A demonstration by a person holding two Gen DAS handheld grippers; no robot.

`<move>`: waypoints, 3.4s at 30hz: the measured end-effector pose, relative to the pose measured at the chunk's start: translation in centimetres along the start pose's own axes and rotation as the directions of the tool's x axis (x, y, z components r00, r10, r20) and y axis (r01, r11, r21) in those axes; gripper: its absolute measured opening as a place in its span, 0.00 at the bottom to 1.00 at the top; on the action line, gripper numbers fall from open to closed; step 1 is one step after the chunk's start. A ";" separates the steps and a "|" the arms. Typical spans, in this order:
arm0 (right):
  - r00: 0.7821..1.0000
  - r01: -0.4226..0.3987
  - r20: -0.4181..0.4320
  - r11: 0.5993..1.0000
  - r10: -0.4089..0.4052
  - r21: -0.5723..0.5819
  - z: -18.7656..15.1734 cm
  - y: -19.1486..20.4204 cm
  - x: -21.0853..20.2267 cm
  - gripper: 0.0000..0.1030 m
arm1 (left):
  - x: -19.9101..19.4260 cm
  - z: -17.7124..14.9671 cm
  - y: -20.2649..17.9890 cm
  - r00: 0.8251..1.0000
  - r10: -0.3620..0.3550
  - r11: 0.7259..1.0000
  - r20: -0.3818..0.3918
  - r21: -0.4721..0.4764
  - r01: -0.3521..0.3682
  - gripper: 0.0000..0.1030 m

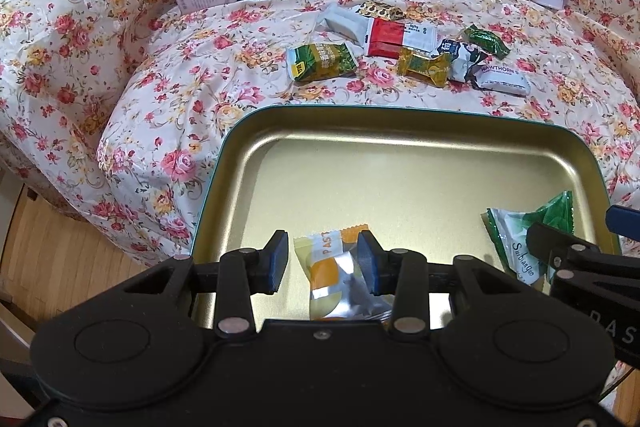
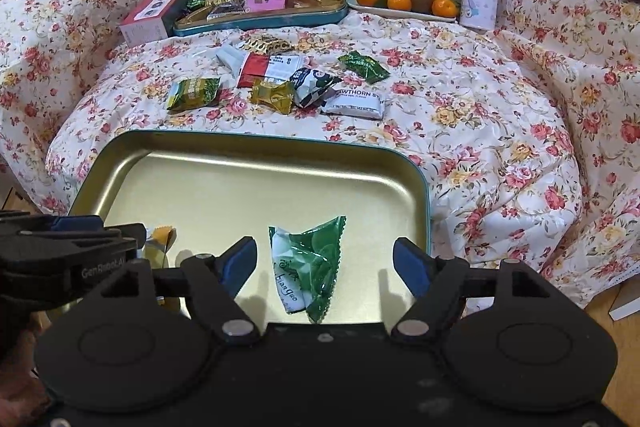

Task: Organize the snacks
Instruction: 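Lift both tools away from the tray toward the snacks, then close left tool on green garlic bag while right tool grasps green candy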

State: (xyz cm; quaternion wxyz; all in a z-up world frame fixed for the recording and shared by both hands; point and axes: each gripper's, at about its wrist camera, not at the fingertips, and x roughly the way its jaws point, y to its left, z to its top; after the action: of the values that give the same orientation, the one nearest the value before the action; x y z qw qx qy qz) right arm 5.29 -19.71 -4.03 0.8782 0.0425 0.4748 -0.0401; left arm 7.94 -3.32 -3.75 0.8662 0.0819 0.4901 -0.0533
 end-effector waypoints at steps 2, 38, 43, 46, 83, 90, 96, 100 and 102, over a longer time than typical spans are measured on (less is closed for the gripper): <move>1.000 -0.005 -0.003 1.000 0.005 0.002 0.0 0.0 0.0 0.76 | 0.1 0.0 0.0 1.000 -0.003 1.000 -0.005 0.000 0.003 0.47; 0.987 -0.003 0.162 0.999 -0.004 0.043 4.8 -0.8 0.4 0.71 | 0.7 4.0 1.2 0.999 -0.004 0.999 0.036 -0.048 0.006 0.47; 0.979 0.018 0.203 1.000 -0.018 0.002 6.8 -1.6 0.6 0.71 | 0.8 5.8 1.5 0.998 -0.011 0.999 0.063 -0.031 0.013 0.47; 0.984 0.018 0.181 0.999 -0.008 -0.051 8.4 -1.9 1.2 0.69 | 0.9 7.1 1.7 0.997 -0.013 0.999 0.076 -0.030 0.015 0.47; 0.998 -0.059 -0.012 0.976 0.058 -0.209 16.5 -2.8 15.5 0.42 | 8.7 14.4 3.4 0.996 -0.082 0.996 0.021 0.048 0.081 0.47; 0.997 -0.083 -0.020 0.976 0.080 -0.200 17.2 -3.1 17.5 0.37 | 9.0 14.0 3.4 0.992 -0.125 0.988 0.018 0.093 0.122 0.47; 0.995 -0.098 -0.023 0.980 0.095 -0.174 17.6 -3.3 18.0 0.39 | 8.9 13.7 3.2 0.990 -0.139 0.980 0.027 0.148 0.133 0.47; 0.994 -0.110 -0.042 0.975 0.103 -0.193 17.7 -2.9 18.1 0.47 | 8.8 13.5 3.2 0.987 -0.157 0.973 0.027 0.174 0.150 0.47; 0.994 -0.108 -0.046 0.976 0.101 -0.188 17.8 -2.8 18.1 0.50 | 8.8 13.4 3.1 0.987 -0.158 0.970 0.024 0.191 0.151 0.47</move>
State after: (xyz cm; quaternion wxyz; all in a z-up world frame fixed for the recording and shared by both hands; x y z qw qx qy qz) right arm 29.65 -25.01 -9.60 0.8704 -0.0160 0.4893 0.0523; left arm 24.25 -2.98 -4.25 0.8572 0.1242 0.4706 -0.1685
